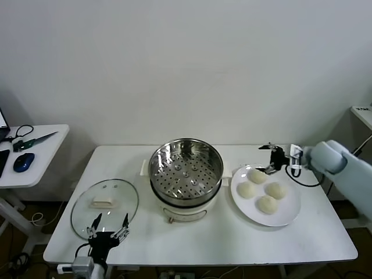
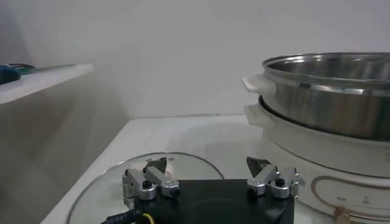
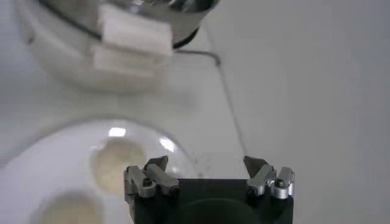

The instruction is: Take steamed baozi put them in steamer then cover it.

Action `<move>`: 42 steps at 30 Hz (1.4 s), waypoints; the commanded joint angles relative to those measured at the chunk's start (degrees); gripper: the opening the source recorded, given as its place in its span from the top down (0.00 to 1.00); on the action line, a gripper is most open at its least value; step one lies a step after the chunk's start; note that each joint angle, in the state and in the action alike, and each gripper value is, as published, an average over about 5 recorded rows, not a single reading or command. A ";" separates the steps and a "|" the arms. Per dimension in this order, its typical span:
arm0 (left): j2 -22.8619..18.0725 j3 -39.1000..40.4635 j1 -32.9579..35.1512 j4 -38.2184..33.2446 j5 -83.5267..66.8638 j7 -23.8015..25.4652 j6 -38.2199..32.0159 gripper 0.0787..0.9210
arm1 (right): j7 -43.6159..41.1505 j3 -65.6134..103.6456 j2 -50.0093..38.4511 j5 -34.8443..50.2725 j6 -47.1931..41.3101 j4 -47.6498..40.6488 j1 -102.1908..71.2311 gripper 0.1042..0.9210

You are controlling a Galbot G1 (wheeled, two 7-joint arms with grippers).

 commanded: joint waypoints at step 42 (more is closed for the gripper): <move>-0.40 -0.96 1.03 -1.12 0.17 0.06 0.19 0.12 | -4.46 -5.94 27.13 -12.57 3.38 -36.14 0.34 0.32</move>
